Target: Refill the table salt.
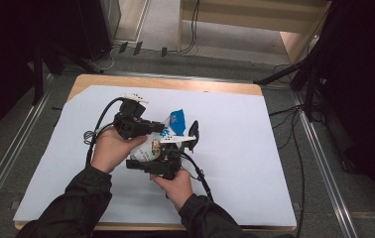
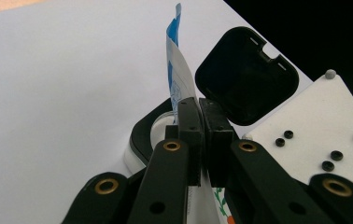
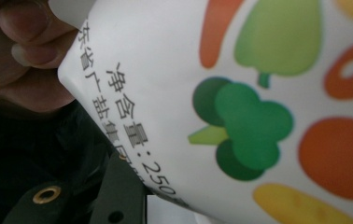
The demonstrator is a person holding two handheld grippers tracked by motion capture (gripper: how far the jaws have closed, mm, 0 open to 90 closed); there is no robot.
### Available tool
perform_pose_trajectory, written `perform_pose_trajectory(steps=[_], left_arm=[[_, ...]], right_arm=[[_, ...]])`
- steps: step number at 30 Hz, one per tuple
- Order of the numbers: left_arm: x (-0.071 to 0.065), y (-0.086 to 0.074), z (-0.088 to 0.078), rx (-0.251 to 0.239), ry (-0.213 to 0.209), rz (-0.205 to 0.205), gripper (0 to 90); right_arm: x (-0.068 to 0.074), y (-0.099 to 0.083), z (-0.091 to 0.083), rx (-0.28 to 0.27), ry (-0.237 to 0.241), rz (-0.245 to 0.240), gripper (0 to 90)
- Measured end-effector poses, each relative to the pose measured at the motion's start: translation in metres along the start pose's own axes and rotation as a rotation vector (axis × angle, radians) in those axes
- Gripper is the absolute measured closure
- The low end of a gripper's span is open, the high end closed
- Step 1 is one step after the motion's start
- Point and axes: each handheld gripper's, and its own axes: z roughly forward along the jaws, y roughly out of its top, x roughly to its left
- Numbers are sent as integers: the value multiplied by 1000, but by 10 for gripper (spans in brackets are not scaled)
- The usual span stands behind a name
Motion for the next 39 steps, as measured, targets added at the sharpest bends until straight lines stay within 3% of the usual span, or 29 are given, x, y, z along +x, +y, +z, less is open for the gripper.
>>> perform_pose_trajectory(steps=[12, 24, 39], left_arm=[[-2, 0, 2, 1, 6, -4, 895], [-4, 1, 1, -1, 16, 3, 891], [-2, 0, 4, -1, 3, 13, 888]], right_arm=[[2, 0, 0, 7, -31, -27, 646], [-3, 1, 0, -7, 27, 26, 672], [-6, 1, -2, 2, 25, 35, 674]])
